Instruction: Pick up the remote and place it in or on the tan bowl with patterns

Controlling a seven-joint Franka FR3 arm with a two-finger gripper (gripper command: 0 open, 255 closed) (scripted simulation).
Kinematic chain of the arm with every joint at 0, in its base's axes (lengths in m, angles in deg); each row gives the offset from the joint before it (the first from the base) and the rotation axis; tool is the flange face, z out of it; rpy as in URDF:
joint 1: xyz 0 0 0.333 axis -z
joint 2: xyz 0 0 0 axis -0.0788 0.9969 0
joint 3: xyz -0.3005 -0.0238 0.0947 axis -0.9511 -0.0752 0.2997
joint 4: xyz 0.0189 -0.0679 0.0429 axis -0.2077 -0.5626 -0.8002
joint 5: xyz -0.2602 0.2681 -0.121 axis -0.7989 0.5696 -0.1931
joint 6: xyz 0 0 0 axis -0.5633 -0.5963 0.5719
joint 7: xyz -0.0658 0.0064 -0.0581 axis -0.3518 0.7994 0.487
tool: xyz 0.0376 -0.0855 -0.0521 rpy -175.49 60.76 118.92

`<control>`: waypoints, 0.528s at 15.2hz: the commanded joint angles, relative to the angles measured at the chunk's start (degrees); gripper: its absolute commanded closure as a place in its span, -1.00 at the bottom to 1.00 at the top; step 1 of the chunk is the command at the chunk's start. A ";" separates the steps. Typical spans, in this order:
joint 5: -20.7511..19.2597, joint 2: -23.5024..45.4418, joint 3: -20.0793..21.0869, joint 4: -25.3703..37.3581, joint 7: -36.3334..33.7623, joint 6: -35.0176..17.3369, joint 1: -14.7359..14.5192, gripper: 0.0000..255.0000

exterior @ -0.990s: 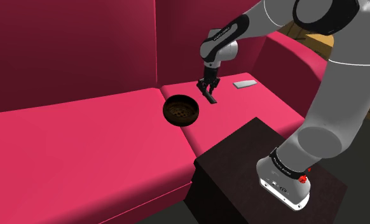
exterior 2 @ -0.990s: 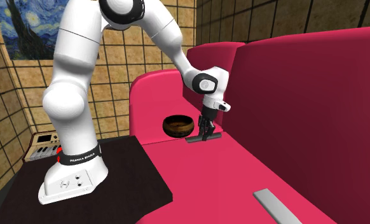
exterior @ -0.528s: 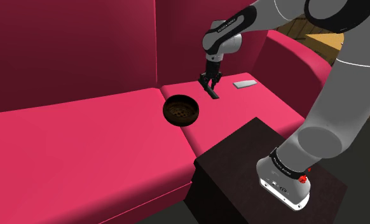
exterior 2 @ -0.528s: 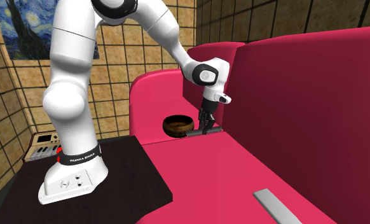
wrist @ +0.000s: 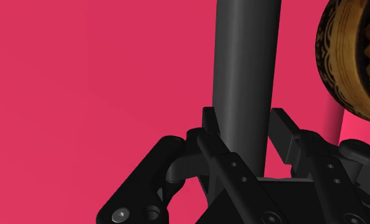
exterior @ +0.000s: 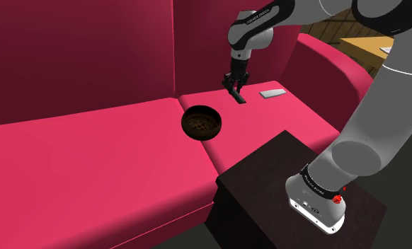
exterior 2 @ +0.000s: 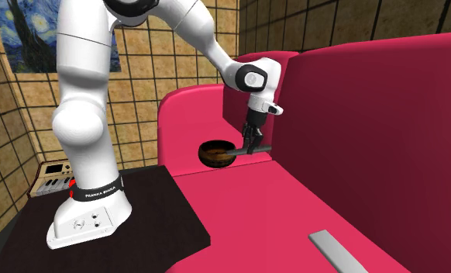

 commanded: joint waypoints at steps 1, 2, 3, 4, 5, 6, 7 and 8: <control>-0.24 -1.09 -0.11 0.26 -0.10 1.36 0.02 1.00; -0.34 -1.54 -0.13 0.51 -0.19 2.04 0.00 1.00; -0.44 -1.97 -0.16 0.76 -0.28 2.72 -0.01 1.00; -0.44 -1.99 -0.16 0.76 -0.28 2.74 -0.01 1.00; -0.31 -2.53 0.39 -0.11 -1.50 2.33 -0.79 1.00; -0.16 -3.02 0.95 -0.92 -2.72 1.93 -1.56 1.00; 0.01 -3.46 1.53 -1.66 -3.95 1.54 -2.33 1.00; 0.19 -3.85 2.12 -2.34 -5.18 1.16 -3.11 1.00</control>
